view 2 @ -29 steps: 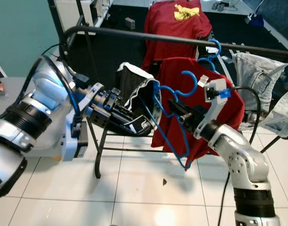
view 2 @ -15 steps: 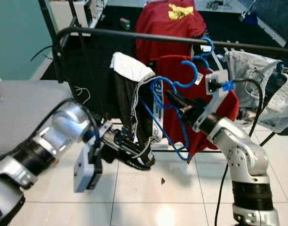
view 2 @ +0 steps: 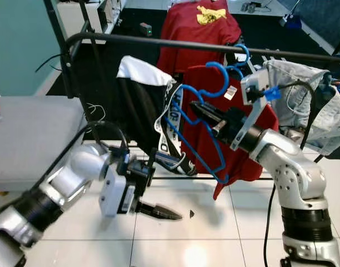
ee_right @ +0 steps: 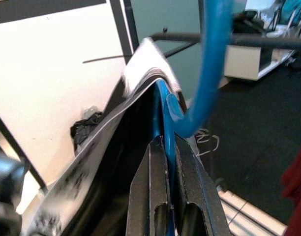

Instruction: Hang hanger

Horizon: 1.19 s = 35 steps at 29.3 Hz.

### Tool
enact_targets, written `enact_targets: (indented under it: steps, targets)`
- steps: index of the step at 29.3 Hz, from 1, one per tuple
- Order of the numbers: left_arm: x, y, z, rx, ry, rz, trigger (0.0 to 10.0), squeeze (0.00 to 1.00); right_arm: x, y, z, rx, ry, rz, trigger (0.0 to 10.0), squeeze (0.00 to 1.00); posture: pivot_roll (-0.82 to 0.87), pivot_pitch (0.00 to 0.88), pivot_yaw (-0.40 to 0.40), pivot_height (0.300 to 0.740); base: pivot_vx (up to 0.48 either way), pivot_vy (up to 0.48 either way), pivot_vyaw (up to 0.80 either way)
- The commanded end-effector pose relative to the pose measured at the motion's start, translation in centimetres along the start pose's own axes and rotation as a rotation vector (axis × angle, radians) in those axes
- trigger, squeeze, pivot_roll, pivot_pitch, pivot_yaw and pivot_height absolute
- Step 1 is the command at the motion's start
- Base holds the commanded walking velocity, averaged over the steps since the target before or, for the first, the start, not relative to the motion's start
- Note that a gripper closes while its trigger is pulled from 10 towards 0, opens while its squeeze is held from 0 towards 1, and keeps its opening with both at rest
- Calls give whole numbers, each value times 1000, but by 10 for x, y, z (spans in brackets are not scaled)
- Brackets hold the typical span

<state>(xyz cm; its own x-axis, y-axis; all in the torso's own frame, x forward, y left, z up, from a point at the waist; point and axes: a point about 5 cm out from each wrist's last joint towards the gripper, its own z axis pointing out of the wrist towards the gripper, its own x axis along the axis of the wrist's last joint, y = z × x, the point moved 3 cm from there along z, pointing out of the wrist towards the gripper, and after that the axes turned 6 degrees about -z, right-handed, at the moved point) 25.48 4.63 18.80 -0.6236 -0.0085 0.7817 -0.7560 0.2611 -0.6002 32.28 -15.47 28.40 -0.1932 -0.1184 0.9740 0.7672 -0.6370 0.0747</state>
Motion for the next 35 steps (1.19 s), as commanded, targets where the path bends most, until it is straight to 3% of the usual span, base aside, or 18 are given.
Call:
enact_targets:
  steps: [1, 3, 4, 5, 6, 7, 14, 22, 23, 24, 25, 27, 28, 30, 32, 33, 34, 35]
  targets:
    - [-4, 9, -4, -53, -49, -39, 10000, 1000, 8, 2, -3, 0, 36, -16, 10000, 0, 5, 163, -43, 740, 0, 0, 0]
    - [-8, 17, -17, -59, -84, -182, 10000, 1000, 11, -1, -6, 31, 41, -19, 10000, 0, 5, 166, -40, 740, 0, 0, 0]
    - [-8, 17, -17, -59, -84, -182, 10000, 1000, 11, -1, -6, 31, 41, -19, 10000, 0, 5, 166, -40, 740, 0, 0, 0]
    - [-7, 21, -26, -63, -95, -261, 10000, 1000, 12, -2, -9, 45, 42, -19, 10000, 0, 5, 166, -40, 740, 0, 0, 0]
    - [-7, 21, -26, -63, -95, -261, 10000, 1000, 12, -2, -9, 45, 42, -19, 10000, 0, 5, 166, -40, 740, 0, 0, 0]
    - [-3, 26, -34, -62, -100, -329, 10000, 1000, 13, -2, -14, 54, 41, -19, 10000, 0, 8, 172, -40, 740, 0, 0, 0]
    - [12, 19, -43, 51, -37, -393, 10000, 1000, 19, -2, -26, 88, 60, -1, 10000, 0, 12, 177, -42, 740, 0, 0, 0]
    - [18, 21, -41, 68, -22, -421, 10000, 1000, 20, 2, -30, 79, 66, 1, 10000, 0, 14, 179, -42, 740, 0, 0, 0]
    - [13, 23, -26, 106, -25, -415, 10000, 0, 20, 4, -28, 63, 79, 6, 10000, 0, 17, 182, -43, 740, 0, 0, 0]
    - [10, 21, -14, 163, -14, -411, 10000, 0, 20, 3, -26, 58, 91, 14, 10000, 0, 21, 182, -42, 740, 0, 0, 0]
    - [10, 21, -14, 163, -14, -411, 10000, 0, 20, 3, -26, 58, 91, 14, 10000, 0, 21, 182, -42, 740, 0, 0, 0]
    - [21, -4, -4, 361, 139, -396, 10000, 0, 17, 1, -21, 56, 98, 25, 10000, 0, 20, 182, -42, 740, 0, 0, 0]
    - [21, -4, -4, 361, 139, -396, 10000, 0, 17, 1, -21, 56, 98, 25, 10000, 0, 20, 182, -42, 740, 0, 0, 0]
    - [37, -23, -11, 475, 292, -392, 10000, 0, 12, 0, -19, 57, 84, 30, 10000, 0, 19, 182, -42, 740, 0, 0, 0]
    - [46, -30, -15, 501, 356, -379, 10000, 0, 8, 0, -18, 52, 59, 27, 10000, 0, 19, 182, -42, 740, 0, 0, 0]
    - [54, -40, -21, 543, 381, -314, 10000, 0, 2, 0, -16, 44, 27, 25, 10000, 0, 19, 182, -42, 740, 0, 0, 0]
    - [54, -40, -21, 543, 381, -314, 10000, 0, 2, 0, -16, 44, 27, 25, 10000, 0, 19, 182, -42, 740, 0, 0, 0]
    - [61, -52, -24, 582, 318, -152, 10000, 0, -8, 0, -13, 38, -23, 29, 10000, 0, 19, 180, -48, 740, 0, 0, 0]
